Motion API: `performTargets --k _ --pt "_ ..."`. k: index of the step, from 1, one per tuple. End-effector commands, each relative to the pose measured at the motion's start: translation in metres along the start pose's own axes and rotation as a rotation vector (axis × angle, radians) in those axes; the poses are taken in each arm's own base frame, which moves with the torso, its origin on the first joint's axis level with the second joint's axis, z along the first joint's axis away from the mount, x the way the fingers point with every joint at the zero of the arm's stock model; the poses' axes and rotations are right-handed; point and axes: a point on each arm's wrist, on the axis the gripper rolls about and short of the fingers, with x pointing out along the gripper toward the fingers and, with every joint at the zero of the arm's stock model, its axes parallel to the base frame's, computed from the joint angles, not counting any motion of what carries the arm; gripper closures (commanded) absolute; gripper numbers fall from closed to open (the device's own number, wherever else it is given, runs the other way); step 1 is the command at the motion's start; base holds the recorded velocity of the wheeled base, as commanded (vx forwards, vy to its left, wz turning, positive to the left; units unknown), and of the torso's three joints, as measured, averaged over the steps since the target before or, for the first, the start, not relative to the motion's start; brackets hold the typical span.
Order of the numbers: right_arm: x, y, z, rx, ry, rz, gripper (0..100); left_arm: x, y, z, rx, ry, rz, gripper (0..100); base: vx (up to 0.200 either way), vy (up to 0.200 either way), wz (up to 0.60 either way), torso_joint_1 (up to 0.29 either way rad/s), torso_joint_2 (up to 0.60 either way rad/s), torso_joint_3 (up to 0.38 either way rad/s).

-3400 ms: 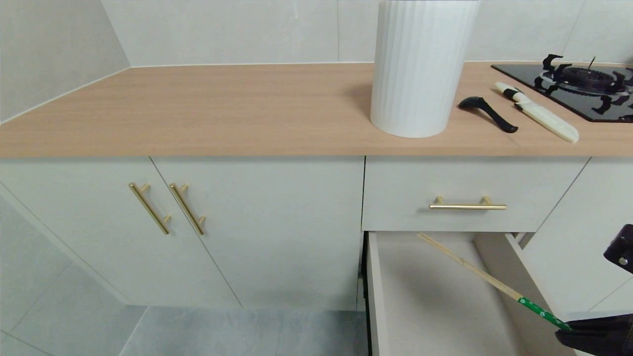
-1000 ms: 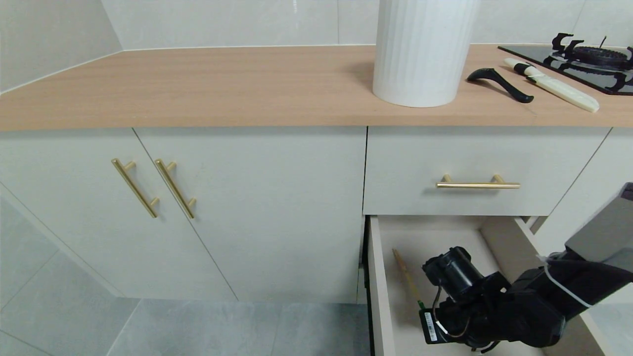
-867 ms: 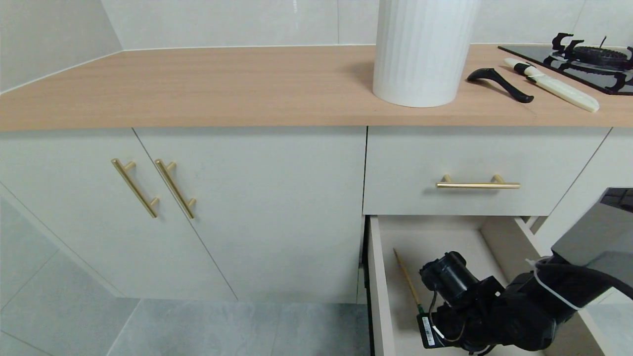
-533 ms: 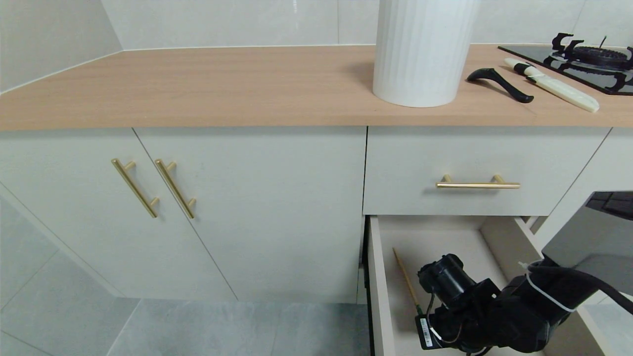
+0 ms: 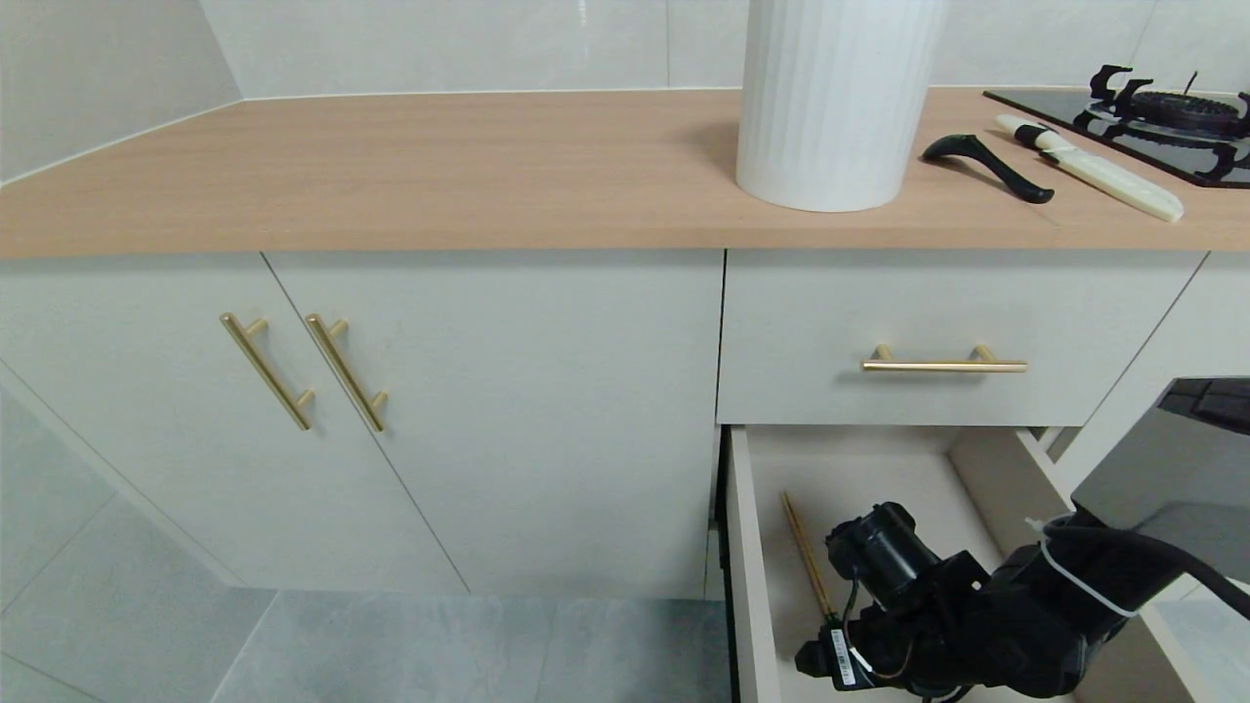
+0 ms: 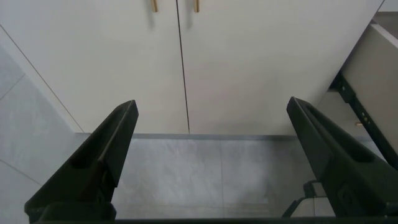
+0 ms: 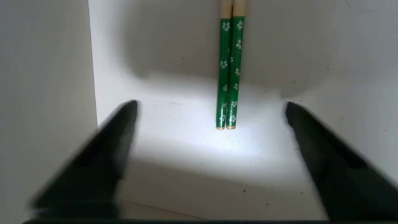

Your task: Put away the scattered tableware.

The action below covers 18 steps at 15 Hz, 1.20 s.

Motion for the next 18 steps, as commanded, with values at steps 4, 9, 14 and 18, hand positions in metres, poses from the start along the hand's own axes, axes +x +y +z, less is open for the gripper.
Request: performTargets --k 4,9,14,18 --pt "-0.047 0.001 0.019 0.024 -0.158 0.045 0 0.000 0.000 0.000 0.001 0.000 0.000 0 0.000 0.000 0.00 0.000 0.00 0.000" --pt "-0.133 -0.039 0.043 0.057 -0.389 0.029 0 0.000 0.000 0.000 0.001 -0.001 0.000 0 0.000 0.000 0.00 0.000 0.00 0.000" --pt "-0.219 -0.090 0.046 0.063 -0.533 -0.067 0 0.000 0.000 0.000 0.001 0.000 0.000 0 0.000 0.000 0.00 0.000 0.00 0.000" --pt "-0.241 -0.098 0.027 -0.048 -0.595 -0.039 0 0.000 0.000 0.000 0.001 -0.001 0.000 0 0.000 0.000 0.00 0.000 0.00 0.000"
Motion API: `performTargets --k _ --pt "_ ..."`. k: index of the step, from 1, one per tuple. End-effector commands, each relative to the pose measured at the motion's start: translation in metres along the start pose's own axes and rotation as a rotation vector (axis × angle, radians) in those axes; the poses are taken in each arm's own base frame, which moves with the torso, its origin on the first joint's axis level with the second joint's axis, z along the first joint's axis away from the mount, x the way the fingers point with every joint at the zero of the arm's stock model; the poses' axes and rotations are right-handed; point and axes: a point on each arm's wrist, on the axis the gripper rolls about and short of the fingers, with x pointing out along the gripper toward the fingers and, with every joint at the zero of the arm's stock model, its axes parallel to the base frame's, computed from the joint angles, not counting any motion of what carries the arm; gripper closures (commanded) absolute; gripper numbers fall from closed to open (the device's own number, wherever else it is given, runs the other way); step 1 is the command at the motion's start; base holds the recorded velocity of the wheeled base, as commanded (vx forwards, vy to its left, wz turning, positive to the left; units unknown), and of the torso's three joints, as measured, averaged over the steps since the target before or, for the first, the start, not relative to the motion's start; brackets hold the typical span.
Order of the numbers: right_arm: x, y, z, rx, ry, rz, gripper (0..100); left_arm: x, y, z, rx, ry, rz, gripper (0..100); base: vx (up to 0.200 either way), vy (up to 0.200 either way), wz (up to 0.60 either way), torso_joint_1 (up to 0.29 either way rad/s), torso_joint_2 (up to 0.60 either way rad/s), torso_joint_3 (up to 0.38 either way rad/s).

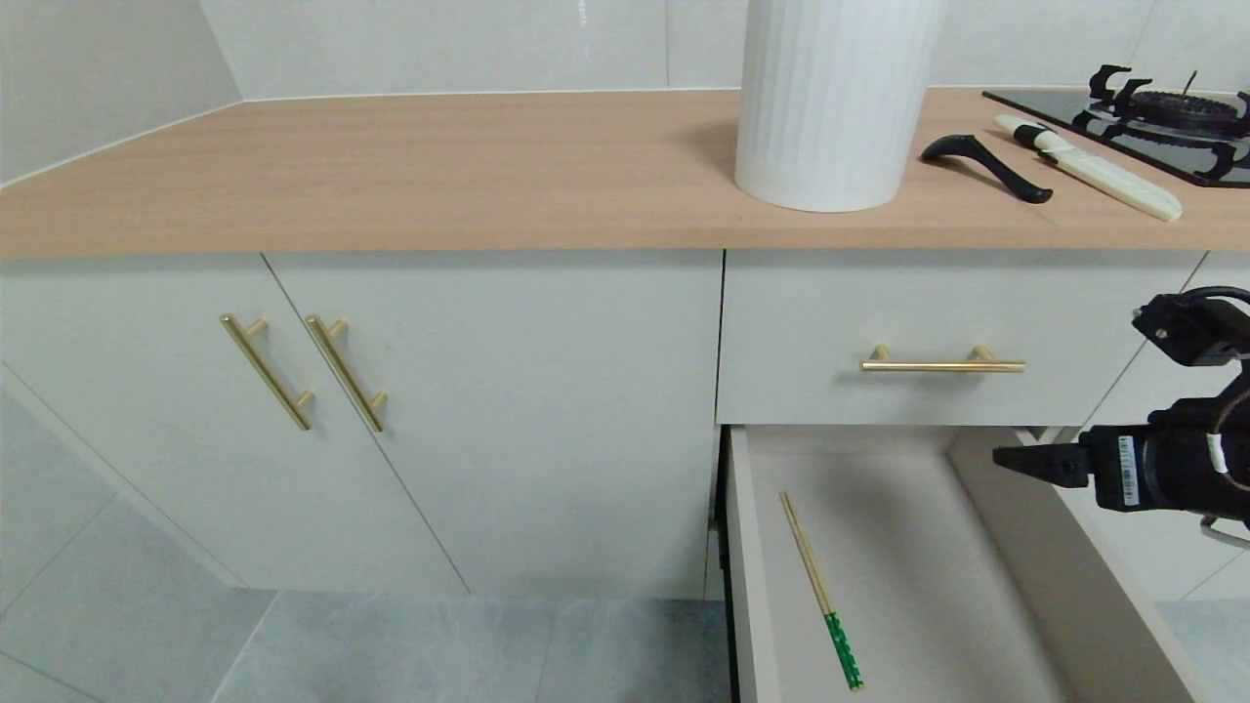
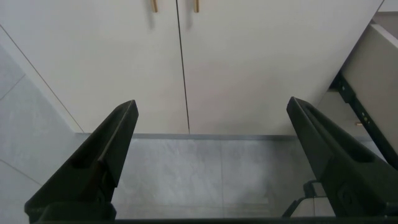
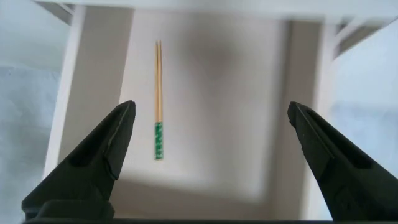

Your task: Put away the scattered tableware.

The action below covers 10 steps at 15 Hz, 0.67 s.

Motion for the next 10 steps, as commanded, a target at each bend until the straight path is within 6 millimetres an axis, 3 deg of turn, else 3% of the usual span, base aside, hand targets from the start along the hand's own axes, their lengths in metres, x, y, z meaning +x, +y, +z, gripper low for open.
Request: performTargets --k 1,8,10 --pt "-0.0224 -0.0034 -0.0020 -0.025 -0.071 0.000 0 0.0001 0.0000 -0.0001 0.000 0.001 0.000 0 0.000 0.000 0.00 0.000 0.00 0.000" --pt "-0.0243 -0.0034 0.0001 -0.026 -0.118 -0.002 0 0.0001 0.0000 -0.0001 0.000 0.001 0.000 0 0.000 0.000 0.00 0.009 -0.02 -0.005" --pt "-0.0234 -0.0034 0.0000 -0.029 -0.115 -0.002 0 0.0001 0.0000 -0.0001 0.000 0.001 0.000 0 0.000 0.000 0.00 0.117 -0.26 -0.200"
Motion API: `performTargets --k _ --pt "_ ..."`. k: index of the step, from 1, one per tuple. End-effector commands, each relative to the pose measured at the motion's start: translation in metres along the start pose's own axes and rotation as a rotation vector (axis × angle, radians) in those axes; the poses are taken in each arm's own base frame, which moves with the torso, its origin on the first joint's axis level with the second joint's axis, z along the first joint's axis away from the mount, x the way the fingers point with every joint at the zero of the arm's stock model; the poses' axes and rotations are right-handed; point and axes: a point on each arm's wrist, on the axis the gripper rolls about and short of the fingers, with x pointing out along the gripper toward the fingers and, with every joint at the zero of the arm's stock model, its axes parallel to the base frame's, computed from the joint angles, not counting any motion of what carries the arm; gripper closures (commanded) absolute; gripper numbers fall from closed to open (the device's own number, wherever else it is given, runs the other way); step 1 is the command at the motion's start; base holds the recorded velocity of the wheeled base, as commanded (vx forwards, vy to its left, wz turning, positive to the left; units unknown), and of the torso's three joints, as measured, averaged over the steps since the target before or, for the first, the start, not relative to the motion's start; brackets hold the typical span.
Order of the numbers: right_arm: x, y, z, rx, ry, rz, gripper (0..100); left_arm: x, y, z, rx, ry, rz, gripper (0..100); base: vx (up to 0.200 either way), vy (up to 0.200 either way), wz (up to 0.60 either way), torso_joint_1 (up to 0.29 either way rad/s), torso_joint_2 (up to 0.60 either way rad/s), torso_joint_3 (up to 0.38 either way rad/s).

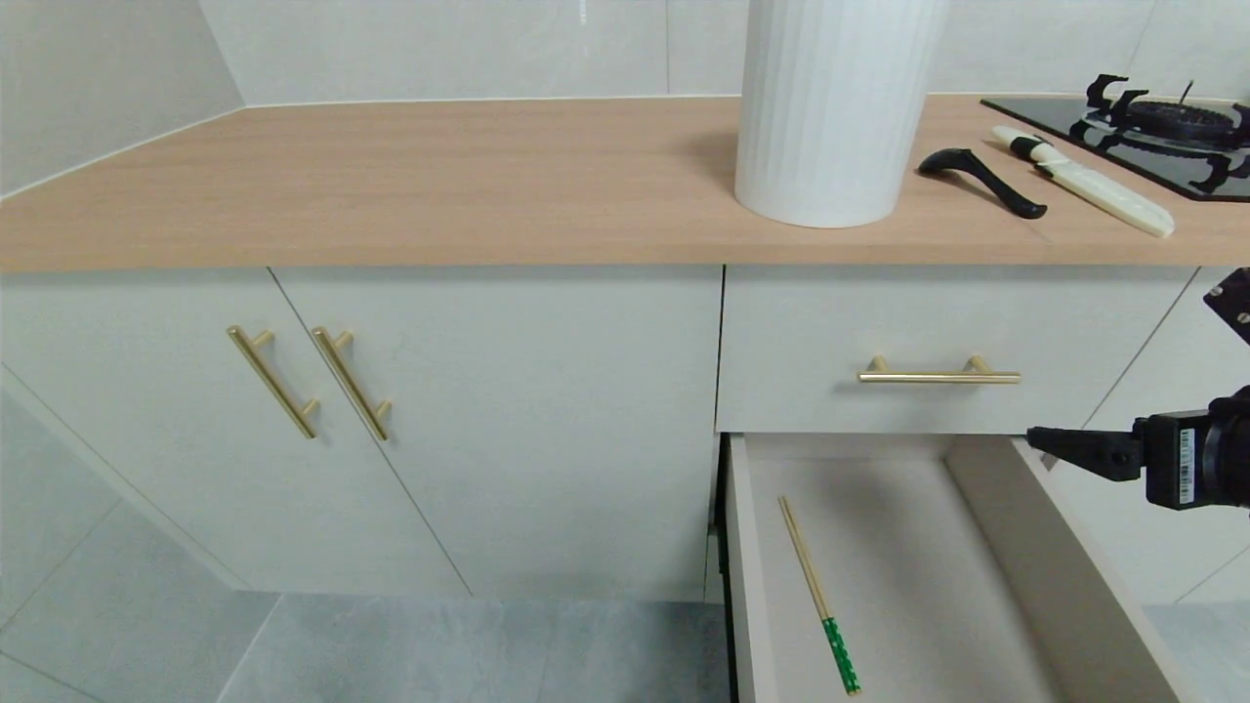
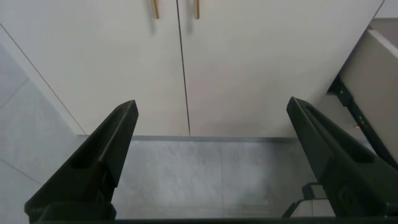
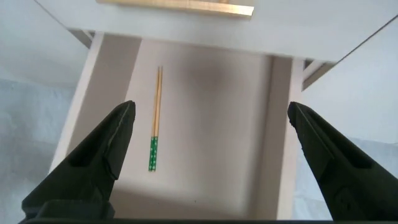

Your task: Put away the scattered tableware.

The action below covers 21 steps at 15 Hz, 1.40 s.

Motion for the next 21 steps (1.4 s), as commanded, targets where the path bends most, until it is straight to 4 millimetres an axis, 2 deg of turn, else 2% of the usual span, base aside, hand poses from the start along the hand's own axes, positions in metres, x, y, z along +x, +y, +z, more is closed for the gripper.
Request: performTargets --k 1,7,15,17,21 --pt "0.001 0.000 -0.001 -0.001 0.006 0.000 0 0.000 0.000 0.000 0.000 0.000 0.000 0 0.000 0.000 0.00 0.149 -0.05 -0.232" --pt "0.002 0.000 -0.001 -0.002 0.011 -0.001 0 0.000 0.000 0.000 0.000 0.000 0.000 0 0.000 0.000 0.00 0.119 -0.52 -0.258" --pt "0.005 0.000 0.001 -0.034 -0.032 -0.002 0 0.000 0.000 0.000 0.000 0.000 0.000 0 0.000 0.000 0.00 0.258 -0.45 -0.237" --pt "0.018 -0.001 0.008 -0.080 -0.075 -0.008 0 0.000 0.000 0.000 0.000 0.000 0.000 0 0.000 0.000 0.00 0.061 -0.10 -0.063" --pt "0.063 -0.009 0.046 -0.072 -0.144 -0.008 0 0.000 0.000 0.000 0.000 0.000 0.000 0 0.000 0.000 0.00 0.000 0.00 0.000"
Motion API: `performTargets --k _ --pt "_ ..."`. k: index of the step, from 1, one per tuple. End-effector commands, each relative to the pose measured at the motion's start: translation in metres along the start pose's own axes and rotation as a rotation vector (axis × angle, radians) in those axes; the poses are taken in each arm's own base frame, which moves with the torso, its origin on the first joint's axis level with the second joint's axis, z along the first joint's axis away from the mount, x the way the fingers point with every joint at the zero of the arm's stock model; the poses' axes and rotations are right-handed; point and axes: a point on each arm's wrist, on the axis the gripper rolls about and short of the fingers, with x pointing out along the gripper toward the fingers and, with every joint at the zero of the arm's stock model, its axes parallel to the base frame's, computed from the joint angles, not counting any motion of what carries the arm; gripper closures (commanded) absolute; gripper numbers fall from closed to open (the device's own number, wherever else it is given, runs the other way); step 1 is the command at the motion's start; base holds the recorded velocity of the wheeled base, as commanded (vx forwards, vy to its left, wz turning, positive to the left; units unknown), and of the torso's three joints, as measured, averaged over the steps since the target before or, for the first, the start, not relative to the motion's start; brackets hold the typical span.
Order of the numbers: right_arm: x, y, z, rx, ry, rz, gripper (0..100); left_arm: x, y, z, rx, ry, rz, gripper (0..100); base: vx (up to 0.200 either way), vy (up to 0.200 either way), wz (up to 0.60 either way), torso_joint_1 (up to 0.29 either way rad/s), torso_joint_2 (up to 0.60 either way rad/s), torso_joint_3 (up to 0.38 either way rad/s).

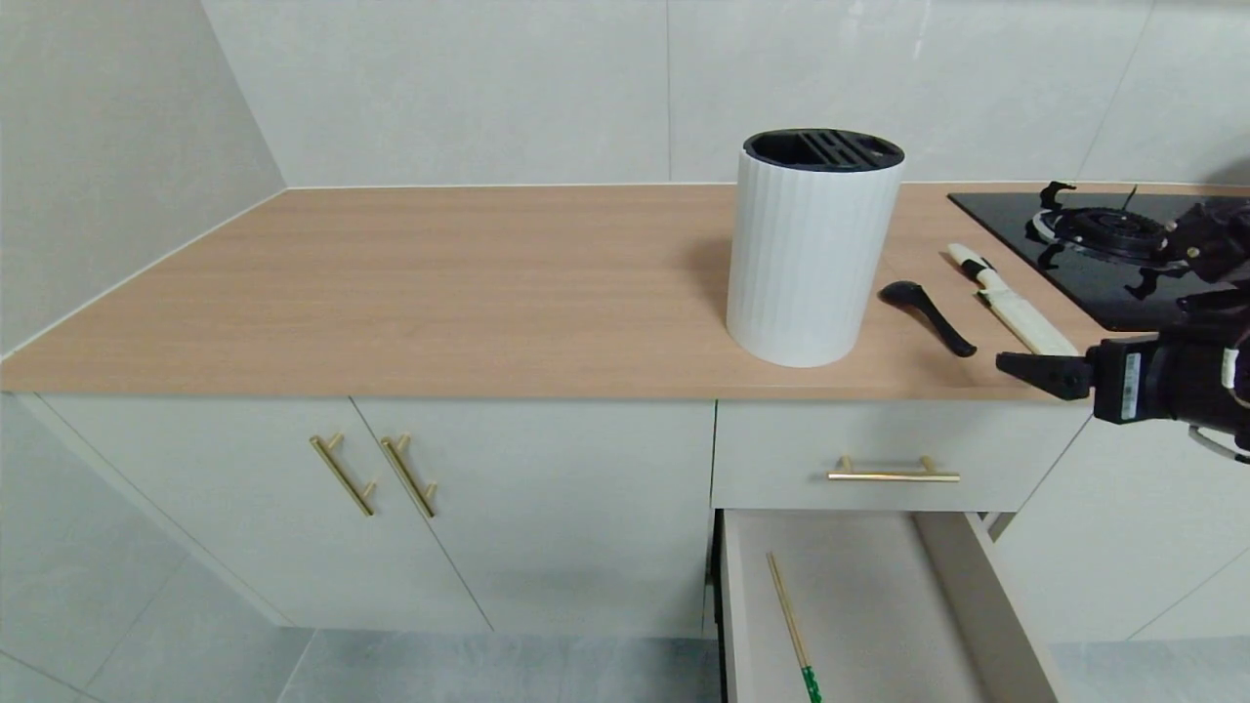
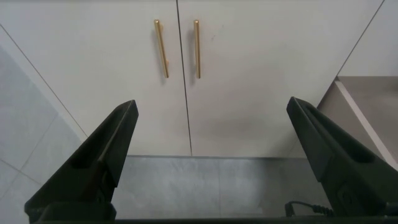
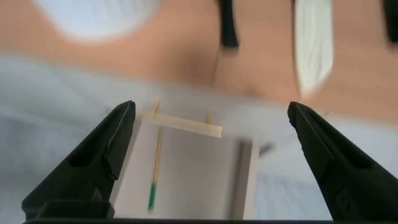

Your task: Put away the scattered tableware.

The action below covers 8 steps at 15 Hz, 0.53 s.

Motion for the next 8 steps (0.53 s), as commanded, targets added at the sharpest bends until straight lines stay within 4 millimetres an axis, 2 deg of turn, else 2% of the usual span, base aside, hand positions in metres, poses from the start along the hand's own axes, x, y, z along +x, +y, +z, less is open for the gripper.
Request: performTargets --k 1,2,3,6,8 --pt "0.039 -0.005 0.010 -0.007 0.010 0.039 0 0.000 0.000 0.000 0.000 0.000 0.000 0 0.000 0.000 0.00 0.000 0.00 0.000" --pt "0.048 -0.007 0.015 -0.019 0.000 0.078 0 0.000 0.000 0.000 0.000 0.000 0.000 0 0.000 0.000 0.00 0.000 0.00 0.000" --pt "0.066 -0.008 0.018 -0.027 0.003 0.111 0 0.000 0.000 0.000 0.000 0.000 0.000 0 0.000 0.000 0.00 0.000 0.00 0.000" --pt "0.098 -0.014 0.004 -0.031 0.025 0.100 0 0.000 0.000 0.000 0.000 0.000 0.000 0 0.000 0.000 0.00 0.000 0.00 0.000" --pt "0.109 -0.021 -0.001 -0.045 0.006 0.081 0 0.000 0.000 0.000 0.000 0.000 0.000 0 0.000 0.000 0.00 0.000 0.00 0.000"
